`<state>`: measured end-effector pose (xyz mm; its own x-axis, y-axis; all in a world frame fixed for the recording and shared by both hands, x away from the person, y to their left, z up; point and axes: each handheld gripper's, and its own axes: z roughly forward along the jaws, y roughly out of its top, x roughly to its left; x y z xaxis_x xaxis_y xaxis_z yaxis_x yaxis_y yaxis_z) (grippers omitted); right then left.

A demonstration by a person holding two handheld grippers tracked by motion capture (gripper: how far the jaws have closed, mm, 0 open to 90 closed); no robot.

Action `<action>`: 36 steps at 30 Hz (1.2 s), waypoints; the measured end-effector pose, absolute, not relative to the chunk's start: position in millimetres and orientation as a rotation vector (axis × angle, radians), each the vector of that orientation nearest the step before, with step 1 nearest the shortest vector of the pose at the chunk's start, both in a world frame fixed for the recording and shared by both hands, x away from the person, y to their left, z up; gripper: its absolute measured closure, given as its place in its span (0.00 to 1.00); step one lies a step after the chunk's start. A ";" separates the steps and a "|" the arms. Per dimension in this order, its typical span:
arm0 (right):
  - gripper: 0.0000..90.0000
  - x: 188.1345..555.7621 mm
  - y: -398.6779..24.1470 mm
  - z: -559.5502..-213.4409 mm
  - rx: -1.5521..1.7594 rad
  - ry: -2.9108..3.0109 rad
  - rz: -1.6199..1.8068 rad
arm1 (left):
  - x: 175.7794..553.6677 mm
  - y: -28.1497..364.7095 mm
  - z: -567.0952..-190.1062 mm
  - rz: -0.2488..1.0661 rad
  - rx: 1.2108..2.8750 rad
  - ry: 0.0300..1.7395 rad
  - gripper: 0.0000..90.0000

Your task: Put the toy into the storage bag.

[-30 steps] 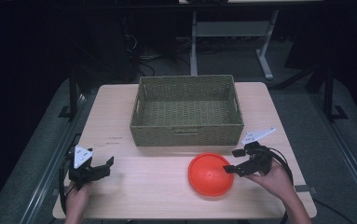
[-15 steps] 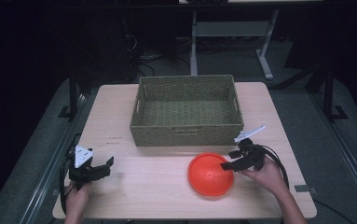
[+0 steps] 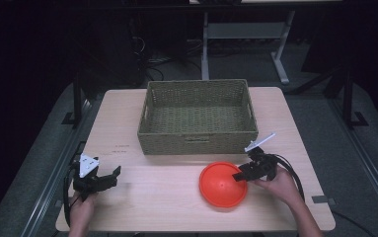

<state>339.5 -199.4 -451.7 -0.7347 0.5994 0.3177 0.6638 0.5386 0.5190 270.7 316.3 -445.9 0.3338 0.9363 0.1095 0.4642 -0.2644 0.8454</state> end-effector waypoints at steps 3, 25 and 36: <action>0.55 339.6 -198.3 -453.4 -1.094 -2.660 -0.964 | 271.4 315.6 -446.4 0.816 1.874 1.236 0.14; 0.74 334.6 -197.9 -454.0 -1.098 -2.694 -1.022 | 271.8 312.8 -447.4 0.819 1.888 1.229 0.14; 0.87 325.6 -195.1 -429.8 -1.102 -2.702 -1.078 | 271.0 312.7 -447.1 0.824 1.890 1.228 0.14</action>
